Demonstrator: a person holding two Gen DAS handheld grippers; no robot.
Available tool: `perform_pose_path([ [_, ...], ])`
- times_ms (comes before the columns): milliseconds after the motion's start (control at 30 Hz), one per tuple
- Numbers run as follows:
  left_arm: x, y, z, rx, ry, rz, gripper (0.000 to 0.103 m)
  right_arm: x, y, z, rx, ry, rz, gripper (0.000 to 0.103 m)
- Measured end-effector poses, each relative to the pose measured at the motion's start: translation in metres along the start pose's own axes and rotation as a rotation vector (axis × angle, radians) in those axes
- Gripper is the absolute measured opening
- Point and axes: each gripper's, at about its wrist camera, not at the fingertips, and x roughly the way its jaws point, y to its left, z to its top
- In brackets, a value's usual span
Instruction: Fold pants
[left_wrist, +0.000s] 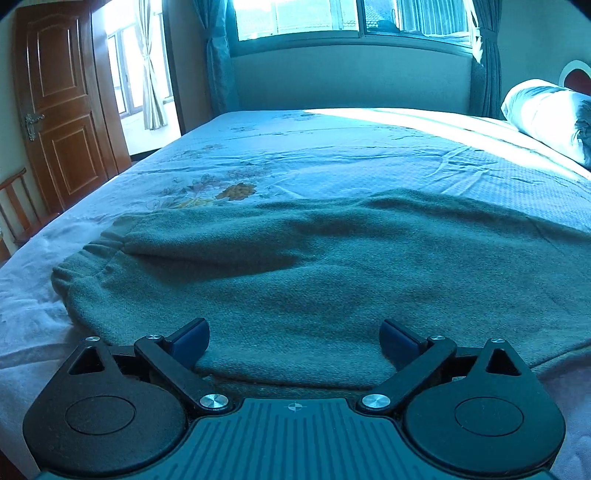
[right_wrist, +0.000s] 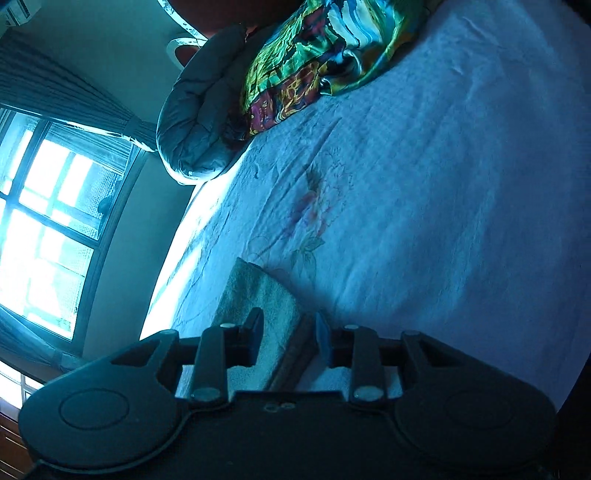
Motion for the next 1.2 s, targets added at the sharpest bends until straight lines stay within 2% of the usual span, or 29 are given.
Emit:
perform_pose_path([
  [100, -0.002, -0.011, 0.0, 0.01, 0.002, 0.004, 0.099, 0.008, -0.01, -0.004, 0.043, 0.054, 0.012, 0.024],
  [133, -0.003, -0.014, 0.001, 0.008, 0.003, 0.001, 0.099, 0.012, -0.012, -0.006, 0.044, 0.061, 0.011, 0.021],
  [267, -0.011, -0.034, 0.006, -0.021, -0.003, -0.032, 0.099, 0.023, -0.013, -0.013, 0.026, 0.038, 0.027, 0.018],
  [300, -0.015, -0.046, 0.007, -0.048, -0.006, -0.052, 0.099, 0.023, -0.011, -0.015, -0.003, 0.028, 0.033, 0.011],
  [333, -0.019, -0.056, 0.008, -0.058, -0.007, -0.081, 0.099, 0.023, -0.009, -0.018, -0.033, 0.014, 0.037, 0.009],
  [400, -0.028, -0.093, 0.008, -0.052, -0.011, -0.154, 0.099, 0.022, -0.009, -0.022, -0.059, -0.003, 0.043, 0.008],
  [500, -0.036, -0.171, 0.006, 0.005, 0.02, -0.296, 0.099, 0.021, -0.014, -0.021, -0.031, -0.003, 0.058, 0.009],
  [633, -0.055, -0.26, -0.001, 0.13, 0.02, -0.385, 0.099, 0.015, -0.013, -0.016, -0.03, 0.004, 0.075, 0.017],
  [700, -0.067, -0.289, -0.005, 0.186, 0.013, -0.381, 0.1, 0.012, -0.017, -0.012, 0.01, 0.001, 0.095, 0.019],
  [800, -0.073, -0.302, -0.011, 0.197, 0.021, -0.363, 0.102, 0.009, -0.025, -0.01, 0.061, -0.003, 0.111, 0.019],
  [933, -0.076, -0.295, -0.013, 0.197, 0.015, -0.365, 0.103, 0.005, -0.029, -0.009, 0.09, -0.014, 0.122, 0.019],
  [1133, -0.073, -0.286, -0.016, 0.135, -0.026, -0.35, 0.103, 0.007, -0.034, -0.008, 0.122, -0.011, 0.13, 0.019],
  [1200, -0.069, -0.292, -0.02, 0.172, -0.02, -0.33, 0.103, 0.01, -0.031, -0.01, 0.099, -0.002, 0.121, 0.02],
])
